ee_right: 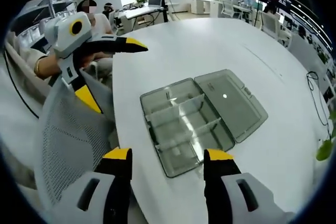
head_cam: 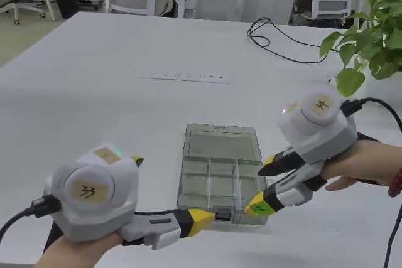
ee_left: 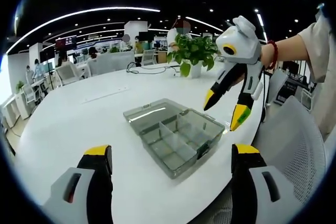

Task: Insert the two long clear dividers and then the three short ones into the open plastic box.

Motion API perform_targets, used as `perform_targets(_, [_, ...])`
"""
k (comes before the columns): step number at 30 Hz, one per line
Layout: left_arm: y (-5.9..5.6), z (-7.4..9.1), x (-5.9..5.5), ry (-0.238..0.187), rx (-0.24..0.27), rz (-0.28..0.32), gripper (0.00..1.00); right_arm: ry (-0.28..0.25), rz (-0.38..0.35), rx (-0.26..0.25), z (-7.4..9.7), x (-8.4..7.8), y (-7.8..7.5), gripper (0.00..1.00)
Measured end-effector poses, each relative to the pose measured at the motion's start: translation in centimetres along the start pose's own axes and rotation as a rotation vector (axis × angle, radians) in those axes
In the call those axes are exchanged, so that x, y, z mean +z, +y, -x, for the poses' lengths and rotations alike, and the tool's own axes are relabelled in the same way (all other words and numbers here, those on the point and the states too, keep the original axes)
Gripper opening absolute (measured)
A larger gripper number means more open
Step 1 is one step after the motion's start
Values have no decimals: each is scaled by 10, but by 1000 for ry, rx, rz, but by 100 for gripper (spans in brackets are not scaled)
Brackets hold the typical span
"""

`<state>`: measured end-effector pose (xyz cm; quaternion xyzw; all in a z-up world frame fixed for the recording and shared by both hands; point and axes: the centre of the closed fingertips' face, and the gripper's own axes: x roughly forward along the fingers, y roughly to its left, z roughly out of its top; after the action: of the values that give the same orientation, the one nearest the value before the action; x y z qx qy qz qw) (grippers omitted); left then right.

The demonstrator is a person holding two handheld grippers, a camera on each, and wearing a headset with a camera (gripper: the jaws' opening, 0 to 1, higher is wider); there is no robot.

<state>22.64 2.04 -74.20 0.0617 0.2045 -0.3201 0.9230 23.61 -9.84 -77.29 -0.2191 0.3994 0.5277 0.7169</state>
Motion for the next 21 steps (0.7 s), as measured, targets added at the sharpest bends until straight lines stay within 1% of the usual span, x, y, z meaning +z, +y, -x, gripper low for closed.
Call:
perform_targets(4, [-1,-1,-2,19,-4,-11,95,-10,-13,-12,9,-9,-8,57])
perform_targets(8, [-6,-4,-4,43,-27,-27,94,-2,-12,-36,15,-19,-17,59])
perform_targets(10, [-8,-5,-7,71,-31,-59,93,-2,-17,-45,19,-26,-22,60])
perform_targets(12, [-8,-7,-6,81,-29,-72,92,-4,-18,-51,21,-30,-26,60])
perform_targets(14, [-8,-8,-4,83,-33,-69,93,-6,-16,-55,22,-36,-29,62])
perform_targets(18, [-8,-9,0,85,-30,-81,92,10,-5,-55,22,-48,-33,63])
perform_targets(21, [-9,-10,2,80,-32,-76,93,19,-5,-51,22,-56,-35,63])
